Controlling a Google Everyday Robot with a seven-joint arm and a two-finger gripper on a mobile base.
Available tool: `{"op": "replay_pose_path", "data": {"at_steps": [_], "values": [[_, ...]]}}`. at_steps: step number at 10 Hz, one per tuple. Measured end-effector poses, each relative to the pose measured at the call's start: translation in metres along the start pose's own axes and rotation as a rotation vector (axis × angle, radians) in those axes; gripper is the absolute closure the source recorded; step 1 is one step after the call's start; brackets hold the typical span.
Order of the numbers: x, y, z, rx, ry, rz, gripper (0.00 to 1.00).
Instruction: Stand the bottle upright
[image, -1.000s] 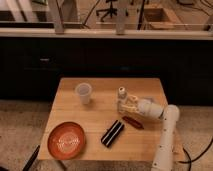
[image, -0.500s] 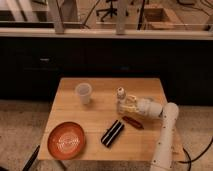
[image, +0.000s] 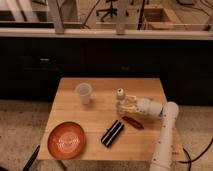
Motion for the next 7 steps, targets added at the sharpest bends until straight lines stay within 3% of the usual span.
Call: {"op": "replay_pose_path", "data": {"at_steps": [3,5,7], "values": [[0.0015,-0.0025,-0.0051,-0.012,-0.005,-0.008,0.28],[0.0010,-0.0027,-0.0056,-0.008,-0.008,-0.005,0.45],[0.0021,-0.0035,-0.0072,-0.004,-0.015,-0.009,0.47]]}}
